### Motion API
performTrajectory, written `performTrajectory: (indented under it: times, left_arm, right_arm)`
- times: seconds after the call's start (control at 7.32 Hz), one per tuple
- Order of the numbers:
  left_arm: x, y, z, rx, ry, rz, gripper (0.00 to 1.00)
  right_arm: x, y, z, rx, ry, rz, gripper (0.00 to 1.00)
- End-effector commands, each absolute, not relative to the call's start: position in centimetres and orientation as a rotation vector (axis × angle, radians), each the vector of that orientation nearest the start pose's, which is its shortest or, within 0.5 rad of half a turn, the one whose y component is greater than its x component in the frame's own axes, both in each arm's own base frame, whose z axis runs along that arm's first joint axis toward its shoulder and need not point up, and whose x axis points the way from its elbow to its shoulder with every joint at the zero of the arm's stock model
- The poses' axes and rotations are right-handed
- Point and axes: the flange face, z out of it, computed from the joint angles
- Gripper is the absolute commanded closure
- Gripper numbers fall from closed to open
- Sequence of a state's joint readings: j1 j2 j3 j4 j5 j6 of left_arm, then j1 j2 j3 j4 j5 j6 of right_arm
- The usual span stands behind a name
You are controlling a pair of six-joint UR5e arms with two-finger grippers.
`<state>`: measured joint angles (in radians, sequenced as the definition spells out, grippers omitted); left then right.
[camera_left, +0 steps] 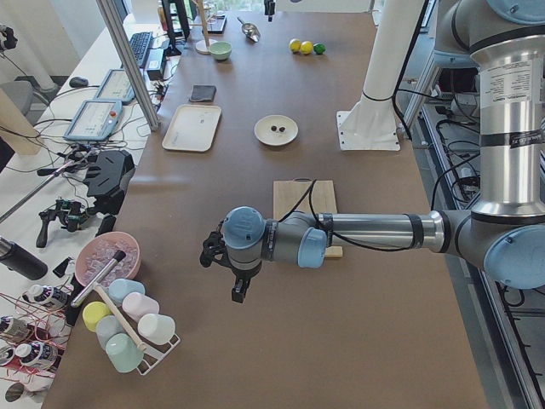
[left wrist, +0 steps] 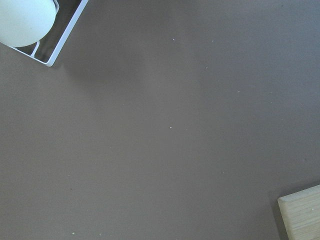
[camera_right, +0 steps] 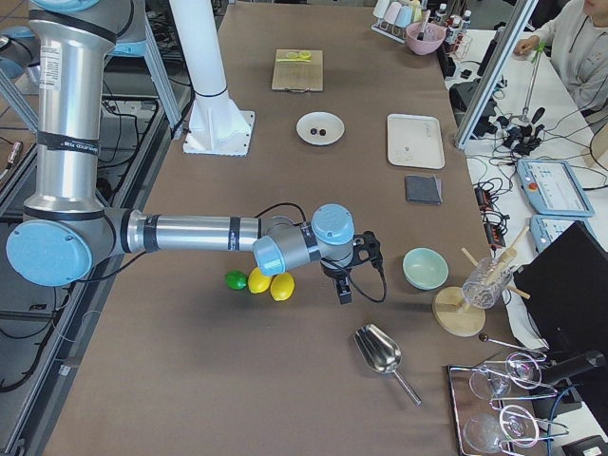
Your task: Place red cherry on plate
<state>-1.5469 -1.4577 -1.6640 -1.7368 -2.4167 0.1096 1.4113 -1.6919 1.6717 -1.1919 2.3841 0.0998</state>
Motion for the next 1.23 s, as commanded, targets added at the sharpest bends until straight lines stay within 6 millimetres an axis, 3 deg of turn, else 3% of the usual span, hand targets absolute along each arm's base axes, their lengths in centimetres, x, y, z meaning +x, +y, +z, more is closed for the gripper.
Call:
performTrajectory:
  times: [0.0,0.41,0.55,1.09]
  left_arm:
    - [-5.0,-45.1,64.0,0.180,0.839,0.185,0.02]
    - [-5.0,-44.9,64.2,0.161,0.843,0.178,0.02]
    - [-5.1,-44.9,63.1,0.180,0.843,0.182,0.02]
    - [-5.2,-45.0,63.2,0.150,0.839,0.167,0.02]
  right_arm:
    - [-1.3,-46.0,63.1,0.210,-0.851,-0.193,0.00]
    - [-1.2,-45.1,63.4,0.206,-0.865,-0.200,0.00]
    - [-1.2,-45.1,63.3,0.208,-0.866,-0.202,0.00]
    - [-1.1,-45.2,63.3,0.211,-0.864,-0.200,0.00]
